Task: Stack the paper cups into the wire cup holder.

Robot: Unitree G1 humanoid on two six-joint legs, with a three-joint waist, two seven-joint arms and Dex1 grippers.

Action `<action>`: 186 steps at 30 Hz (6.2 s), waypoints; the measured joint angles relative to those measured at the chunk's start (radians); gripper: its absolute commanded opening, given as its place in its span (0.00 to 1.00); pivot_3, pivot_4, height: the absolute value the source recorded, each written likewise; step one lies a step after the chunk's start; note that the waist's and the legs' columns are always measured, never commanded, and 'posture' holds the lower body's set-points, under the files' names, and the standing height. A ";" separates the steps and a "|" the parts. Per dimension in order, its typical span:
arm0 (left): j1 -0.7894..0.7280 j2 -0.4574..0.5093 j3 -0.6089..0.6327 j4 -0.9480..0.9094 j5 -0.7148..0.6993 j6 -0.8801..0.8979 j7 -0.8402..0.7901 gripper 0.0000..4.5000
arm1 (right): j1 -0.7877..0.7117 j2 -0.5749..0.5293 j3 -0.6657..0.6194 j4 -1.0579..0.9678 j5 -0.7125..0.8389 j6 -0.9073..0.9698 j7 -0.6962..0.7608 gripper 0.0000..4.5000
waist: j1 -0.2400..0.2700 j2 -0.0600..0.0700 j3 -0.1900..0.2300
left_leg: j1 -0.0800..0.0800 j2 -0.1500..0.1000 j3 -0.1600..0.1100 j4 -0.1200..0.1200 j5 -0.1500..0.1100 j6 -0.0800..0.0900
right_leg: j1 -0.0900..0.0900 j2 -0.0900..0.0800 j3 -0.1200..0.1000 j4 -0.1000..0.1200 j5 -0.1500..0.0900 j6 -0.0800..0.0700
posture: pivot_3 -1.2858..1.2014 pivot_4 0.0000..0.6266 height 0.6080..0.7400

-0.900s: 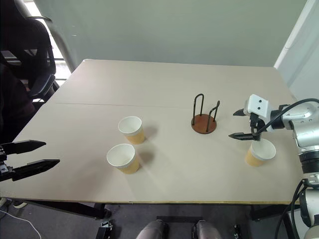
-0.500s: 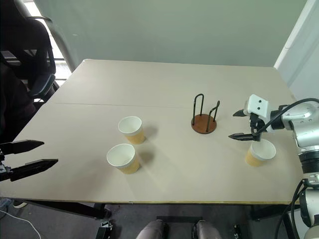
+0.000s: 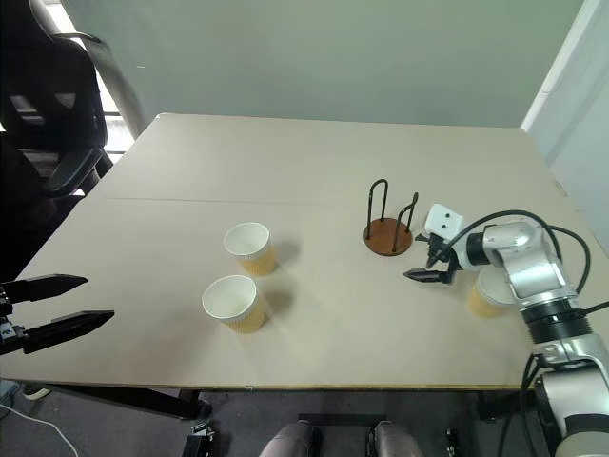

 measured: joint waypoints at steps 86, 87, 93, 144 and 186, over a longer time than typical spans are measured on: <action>-0.175 0.072 -0.056 -0.111 -0.295 0.141 -0.038 1.00 | 0.123 -0.217 0.110 -0.438 0.157 -0.104 0.368 0.85 | -0.002 -0.005 -0.002 | -0.001 0.002 0.000 0.000 -0.001 -0.009 | 0.000 0.003 0.001 -0.001 0.000 -0.005 | 0.52 0.24 1.00; -0.183 0.079 -0.074 -0.115 -0.305 0.141 -0.045 1.00 | 0.122 -0.235 0.103 -0.447 0.157 -0.116 0.372 0.85 | -0.001 -0.005 -0.002 | -0.001 0.002 0.000 0.000 -0.001 -0.009 | 0.000 0.003 0.001 -0.001 0.000 -0.005 | 0.52 0.24 1.00; -0.247 0.089 -0.196 -0.124 -0.316 0.128 -0.053 1.00 | 0.084 -0.329 0.035 -0.457 0.155 -0.159 0.379 0.85 | -0.001 -0.004 -0.002 | -0.001 0.002 0.000 0.000 0.003 -0.003 | 0.000 0.003 0.001 -0.001 -0.002 -0.007 | 0.52 0.24 1.00; -0.372 -0.089 -0.565 -0.211 -0.166 -0.209 0.081 1.00 | 0.458 -0.608 -0.160 -0.472 0.025 -0.128 0.228 0.01 | 0.004 -0.007 -0.001 | 0.005 0.003 0.008 0.005 -0.005 0.005 | 0.007 0.012 0.019 -0.002 -0.007 0.013 | 0.52 0.24 1.00; -0.061 -0.250 -0.384 -0.335 -0.286 -0.265 0.150 1.00 | -0.141 -0.381 -0.110 -0.459 0.444 0.027 0.467 0.01 | -0.008 -0.005 0.000 | 0.010 0.006 0.008 0.003 -0.003 0.004 | 0.009 0.014 0.019 -0.001 -0.010 0.005 | 0.52 0.24 1.00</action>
